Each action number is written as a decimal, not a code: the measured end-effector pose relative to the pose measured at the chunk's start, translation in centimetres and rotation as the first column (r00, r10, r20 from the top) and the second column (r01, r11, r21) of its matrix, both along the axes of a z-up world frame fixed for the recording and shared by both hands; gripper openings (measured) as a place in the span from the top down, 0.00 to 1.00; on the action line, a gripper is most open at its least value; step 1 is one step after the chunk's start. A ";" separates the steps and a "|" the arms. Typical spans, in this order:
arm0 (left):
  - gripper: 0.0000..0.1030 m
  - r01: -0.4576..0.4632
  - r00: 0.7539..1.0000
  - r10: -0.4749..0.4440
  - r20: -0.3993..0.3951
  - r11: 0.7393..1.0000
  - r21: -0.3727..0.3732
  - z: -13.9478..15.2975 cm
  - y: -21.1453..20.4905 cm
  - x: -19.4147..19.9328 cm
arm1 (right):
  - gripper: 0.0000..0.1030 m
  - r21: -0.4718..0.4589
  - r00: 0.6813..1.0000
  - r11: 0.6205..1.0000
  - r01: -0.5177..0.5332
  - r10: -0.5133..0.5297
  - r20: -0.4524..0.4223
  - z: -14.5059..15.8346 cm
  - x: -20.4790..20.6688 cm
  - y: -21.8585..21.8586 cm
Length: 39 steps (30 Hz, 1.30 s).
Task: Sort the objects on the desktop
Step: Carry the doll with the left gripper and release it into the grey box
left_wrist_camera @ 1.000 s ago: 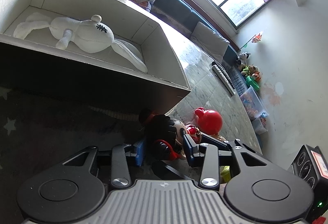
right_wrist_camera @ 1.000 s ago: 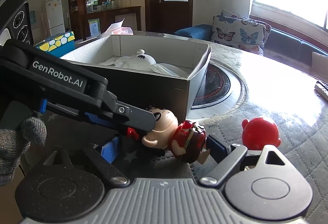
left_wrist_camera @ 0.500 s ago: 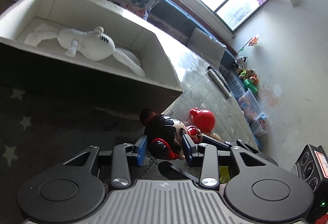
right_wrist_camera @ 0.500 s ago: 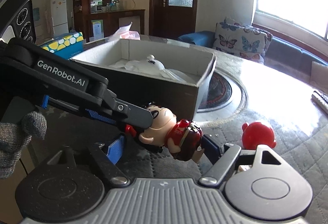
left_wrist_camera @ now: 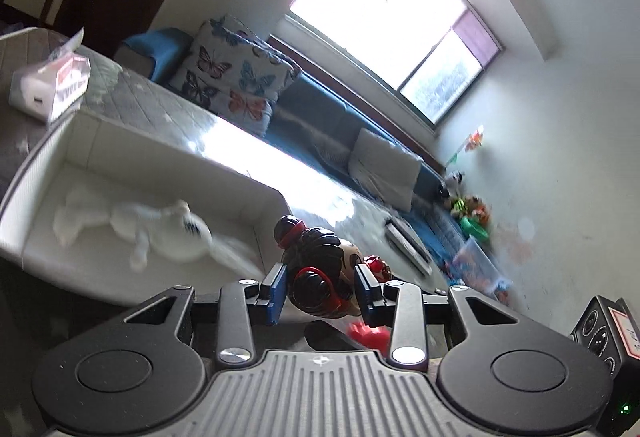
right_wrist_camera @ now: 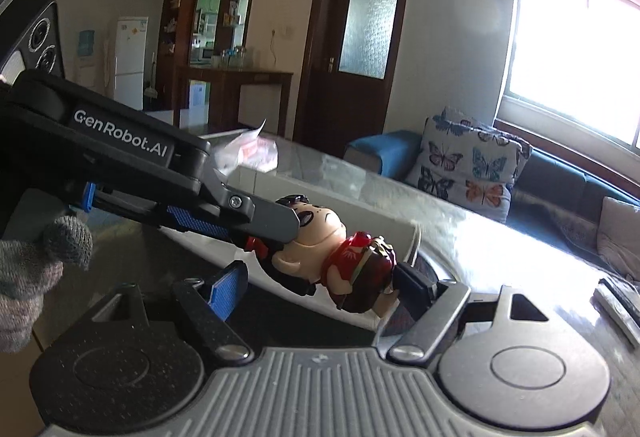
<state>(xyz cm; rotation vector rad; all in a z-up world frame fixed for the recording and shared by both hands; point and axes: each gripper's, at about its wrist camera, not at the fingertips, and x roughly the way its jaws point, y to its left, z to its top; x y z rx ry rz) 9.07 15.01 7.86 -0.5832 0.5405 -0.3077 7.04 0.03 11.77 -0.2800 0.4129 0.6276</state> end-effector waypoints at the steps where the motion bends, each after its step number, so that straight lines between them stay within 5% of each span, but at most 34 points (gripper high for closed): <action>1: 0.63 -0.007 1.000 0.007 0.002 1.000 0.001 0.0 0.4 0.7 | 0.21 0.003 1.000 1.000 0.003 -0.003 -0.003 0.0 0.9 0.4; 14: 0.63 -0.038 0.992 0.039 -0.116 0.999 0.008 -4.5 3.8 9.2 | 0.21 -0.075 0.990 0.997 0.026 -0.036 -0.138 -4.3 10.1 5.0; 24: 0.61 -0.010 0.987 0.011 -0.157 1.000 0.007 -5.7 3.2 10.3 | 0.16 -0.152 0.974 0.988 0.027 -0.061 -0.219 -6.2 11.1 5.6; 39: 0.60 0.017 0.977 -0.011 -0.212 1.000 0.026 -6.3 2.0 10.8 | 0.12 -0.097 0.975 0.995 -0.016 -0.006 -0.224 -4.8 8.6 4.2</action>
